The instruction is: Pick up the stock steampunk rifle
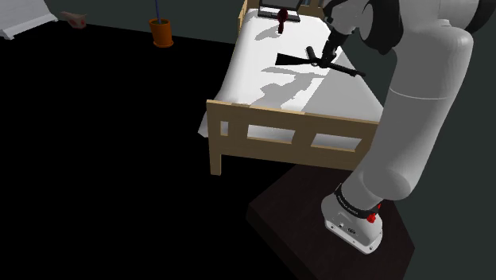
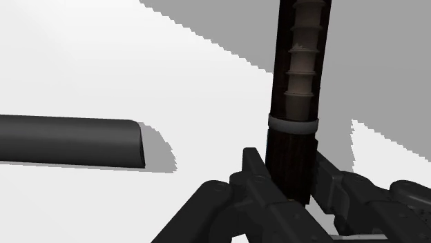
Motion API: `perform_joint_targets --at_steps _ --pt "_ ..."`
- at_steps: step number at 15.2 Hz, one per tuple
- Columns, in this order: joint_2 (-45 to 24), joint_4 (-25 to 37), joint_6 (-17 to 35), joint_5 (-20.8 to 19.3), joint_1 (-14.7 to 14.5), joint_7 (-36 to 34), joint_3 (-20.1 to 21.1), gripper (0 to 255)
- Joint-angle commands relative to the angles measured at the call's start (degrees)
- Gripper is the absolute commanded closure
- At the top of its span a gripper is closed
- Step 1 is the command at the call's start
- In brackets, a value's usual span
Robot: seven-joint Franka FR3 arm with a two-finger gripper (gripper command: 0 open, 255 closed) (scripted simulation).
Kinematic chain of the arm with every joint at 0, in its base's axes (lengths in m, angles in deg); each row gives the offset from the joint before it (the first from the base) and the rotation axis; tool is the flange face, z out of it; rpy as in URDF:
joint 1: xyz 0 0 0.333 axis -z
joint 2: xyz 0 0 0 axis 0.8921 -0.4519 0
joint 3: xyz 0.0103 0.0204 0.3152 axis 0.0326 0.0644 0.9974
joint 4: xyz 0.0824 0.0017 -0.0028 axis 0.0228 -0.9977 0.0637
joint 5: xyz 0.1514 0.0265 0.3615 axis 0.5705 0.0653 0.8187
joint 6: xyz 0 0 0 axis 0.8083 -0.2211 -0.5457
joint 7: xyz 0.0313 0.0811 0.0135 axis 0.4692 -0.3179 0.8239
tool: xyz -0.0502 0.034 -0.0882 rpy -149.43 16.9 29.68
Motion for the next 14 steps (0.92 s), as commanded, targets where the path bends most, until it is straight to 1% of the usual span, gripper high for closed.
perform_joint_targets --at_steps 1,14 --pt "0.5 0.7 -0.9 -0.6 -0.2 -0.4 -0.3 255" --pt "2.7 8.5 -9.5 -3.8 -0.5 -3.5 -1.8 255"
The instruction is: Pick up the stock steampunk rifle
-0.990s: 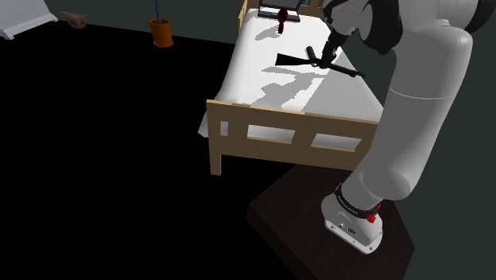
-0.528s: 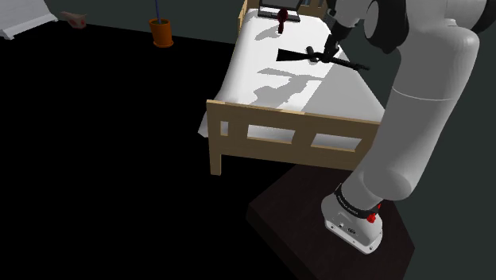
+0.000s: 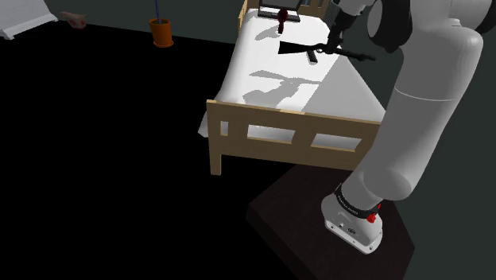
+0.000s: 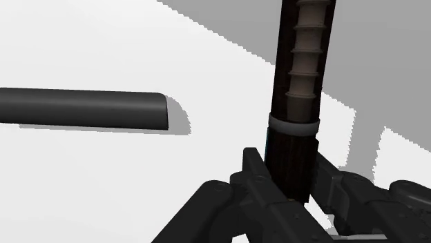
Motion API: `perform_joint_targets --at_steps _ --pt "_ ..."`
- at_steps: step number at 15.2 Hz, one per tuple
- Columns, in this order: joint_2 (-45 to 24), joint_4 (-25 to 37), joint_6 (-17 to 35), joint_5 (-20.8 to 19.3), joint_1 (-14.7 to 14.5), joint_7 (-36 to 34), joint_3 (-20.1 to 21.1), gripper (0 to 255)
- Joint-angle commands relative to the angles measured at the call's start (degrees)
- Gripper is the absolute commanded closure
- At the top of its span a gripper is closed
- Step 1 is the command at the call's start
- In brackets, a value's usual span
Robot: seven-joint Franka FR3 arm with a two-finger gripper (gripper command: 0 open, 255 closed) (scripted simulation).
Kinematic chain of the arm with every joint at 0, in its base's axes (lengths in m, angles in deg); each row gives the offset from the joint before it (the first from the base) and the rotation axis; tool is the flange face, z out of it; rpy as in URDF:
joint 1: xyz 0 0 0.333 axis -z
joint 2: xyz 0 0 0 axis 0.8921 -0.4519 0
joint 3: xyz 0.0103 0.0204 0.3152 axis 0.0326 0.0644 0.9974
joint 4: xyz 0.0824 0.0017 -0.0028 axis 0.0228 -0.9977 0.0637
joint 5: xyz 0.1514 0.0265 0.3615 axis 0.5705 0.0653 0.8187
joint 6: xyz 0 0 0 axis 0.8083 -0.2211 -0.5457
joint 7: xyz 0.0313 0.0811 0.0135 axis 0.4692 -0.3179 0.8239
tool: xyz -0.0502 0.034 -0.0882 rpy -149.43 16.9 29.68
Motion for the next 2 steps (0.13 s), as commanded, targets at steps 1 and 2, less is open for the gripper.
perform_joint_targets --at_steps 1,2 --pt "0.2 0.7 -0.8 -0.3 0.0 -0.3 -0.1 255" --pt "0.2 0.7 -0.8 -0.3 0.0 -0.2 -0.1 255"
